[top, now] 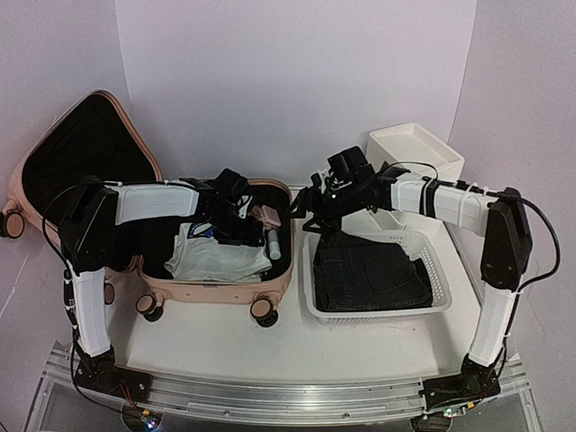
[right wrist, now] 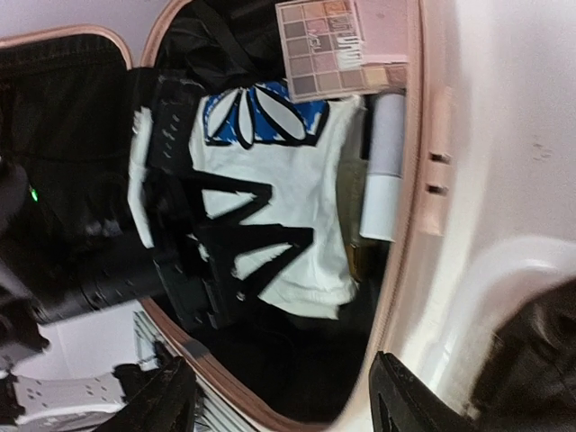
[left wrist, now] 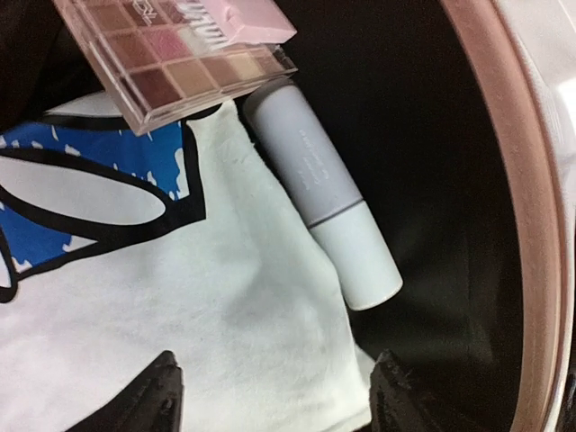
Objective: Open, take out, and arrange the luggage
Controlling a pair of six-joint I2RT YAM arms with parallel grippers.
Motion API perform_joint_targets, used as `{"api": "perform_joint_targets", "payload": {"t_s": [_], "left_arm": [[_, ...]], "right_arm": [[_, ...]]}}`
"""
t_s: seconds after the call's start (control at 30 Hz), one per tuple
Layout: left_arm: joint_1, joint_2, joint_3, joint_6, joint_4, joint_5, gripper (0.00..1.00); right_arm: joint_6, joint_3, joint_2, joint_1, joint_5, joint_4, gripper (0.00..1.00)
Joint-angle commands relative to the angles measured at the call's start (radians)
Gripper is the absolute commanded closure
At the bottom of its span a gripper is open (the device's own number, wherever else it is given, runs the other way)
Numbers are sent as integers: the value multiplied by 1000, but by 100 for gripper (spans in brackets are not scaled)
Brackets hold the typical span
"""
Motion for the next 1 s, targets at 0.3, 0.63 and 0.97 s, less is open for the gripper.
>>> {"api": "perform_joint_targets", "payload": {"t_s": [0.3,0.63,0.97], "left_arm": [[18,-118,96,106,-44,-105,17],[15,106,336,91,-268,-145,28],[-70,87,271,87,-391,-13,6]], "right_arm": [[-576,-50,-286,-25,183,-282,23],[-855,-146,-373,-49,397,-410,10],[-827,-58,-389,-66,547,-647,8]]}}
